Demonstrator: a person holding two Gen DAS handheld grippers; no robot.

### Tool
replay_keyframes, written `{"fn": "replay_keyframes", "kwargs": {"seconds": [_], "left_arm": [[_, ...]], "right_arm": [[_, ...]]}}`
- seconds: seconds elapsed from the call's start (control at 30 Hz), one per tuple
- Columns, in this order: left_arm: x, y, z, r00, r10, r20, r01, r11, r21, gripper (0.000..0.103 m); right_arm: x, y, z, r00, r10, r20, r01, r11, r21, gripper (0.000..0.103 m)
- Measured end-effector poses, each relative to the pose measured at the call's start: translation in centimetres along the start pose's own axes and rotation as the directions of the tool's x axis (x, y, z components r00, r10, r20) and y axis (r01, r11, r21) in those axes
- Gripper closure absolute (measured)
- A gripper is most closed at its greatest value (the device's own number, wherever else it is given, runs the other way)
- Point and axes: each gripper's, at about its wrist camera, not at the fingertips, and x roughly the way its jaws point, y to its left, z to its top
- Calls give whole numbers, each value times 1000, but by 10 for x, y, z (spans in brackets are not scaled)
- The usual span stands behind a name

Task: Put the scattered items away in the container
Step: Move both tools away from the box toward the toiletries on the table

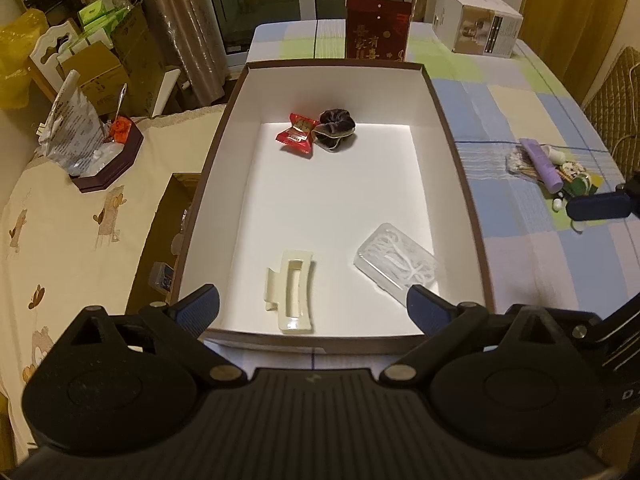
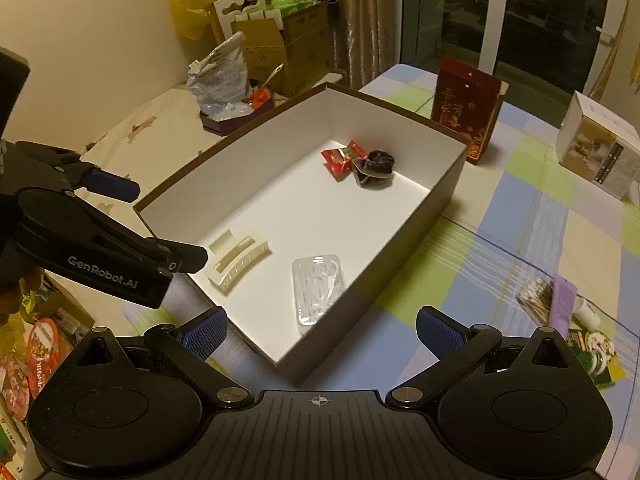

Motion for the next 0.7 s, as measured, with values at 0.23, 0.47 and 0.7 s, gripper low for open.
{"fn": "replay_keyframes", "kwargs": {"seconds": [0.23,0.47,0.7], "left_arm": [[-13,-16,-8,1000,9,10,-8,1000,-4,4],[-26,-33,-15,1000,1,22,-1,1000,-5,4],[-40,-48,-20,999,3,40,-3,1000,1,4]], "right_arm": [[-16,-6,-14,1000,-12,8,12,1000,16,0],[-34,-12,-27,999,-28,22,27,999,38,0],[-51,-19,-36,998,-44,41,41,997,58,0]]}}
